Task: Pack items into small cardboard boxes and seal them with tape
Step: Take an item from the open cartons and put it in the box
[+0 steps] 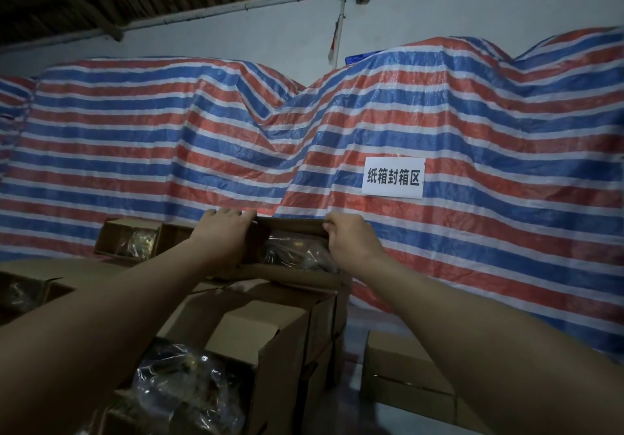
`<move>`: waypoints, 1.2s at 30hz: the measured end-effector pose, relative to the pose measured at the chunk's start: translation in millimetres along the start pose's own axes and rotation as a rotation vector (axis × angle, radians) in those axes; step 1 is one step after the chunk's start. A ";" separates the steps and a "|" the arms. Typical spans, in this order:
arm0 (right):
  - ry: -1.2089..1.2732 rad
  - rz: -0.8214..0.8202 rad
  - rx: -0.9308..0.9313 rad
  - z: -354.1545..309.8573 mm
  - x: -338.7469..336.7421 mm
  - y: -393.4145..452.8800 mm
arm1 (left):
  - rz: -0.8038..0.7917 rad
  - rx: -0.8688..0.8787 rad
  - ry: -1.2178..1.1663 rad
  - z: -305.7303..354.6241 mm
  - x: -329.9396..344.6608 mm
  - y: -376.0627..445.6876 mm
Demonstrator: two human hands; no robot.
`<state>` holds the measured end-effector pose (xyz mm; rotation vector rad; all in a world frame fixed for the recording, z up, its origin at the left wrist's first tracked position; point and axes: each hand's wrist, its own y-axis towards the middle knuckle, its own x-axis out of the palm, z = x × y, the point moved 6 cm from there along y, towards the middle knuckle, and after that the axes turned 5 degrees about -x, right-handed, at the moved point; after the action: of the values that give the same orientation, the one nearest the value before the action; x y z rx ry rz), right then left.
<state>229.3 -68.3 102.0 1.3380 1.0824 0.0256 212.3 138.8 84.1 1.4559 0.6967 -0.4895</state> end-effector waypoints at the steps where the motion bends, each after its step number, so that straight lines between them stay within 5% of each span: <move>1: 0.021 0.004 0.011 0.7 -11.4 -1.5 | -0.005 -0.013 -0.131 4.2 -8.5 -2.2; 7: 0.065 0.017 0.127 10.6 -93.7 -17.6 | -0.209 -0.226 -1.107 45.4 -59.8 -8.4; 13: 0.185 -0.151 0.316 46.3 -179.5 -65.4 | -0.509 -0.125 -1.568 105.9 -91.6 -48.5; 17: 0.335 -0.255 0.495 86.7 -206.4 -118.8 | -0.564 -0.095 -1.737 162.9 -90.0 -101.8; 23: 0.402 -0.444 0.719 145.5 -195.3 -216.9 | -0.692 -0.545 -1.835 242.7 -27.0 -190.9; 27: 0.383 -0.468 0.857 173.5 -182.6 -278.6 | -0.738 -0.620 -1.813 281.4 10.6 -229.7; 33: 0.732 -0.196 0.979 178.0 -170.4 -321.4 | -0.717 -0.639 -1.964 285.9 32.1 -238.6; 36: 0.977 0.064 0.956 175.2 -158.6 -336.8 | -0.766 -0.705 -1.930 275.1 37.7 -255.1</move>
<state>69.8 -395.3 -90.2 2.3247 2.0084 0.2580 100.2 -148.8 -132.4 -0.3639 -0.2655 -1.6326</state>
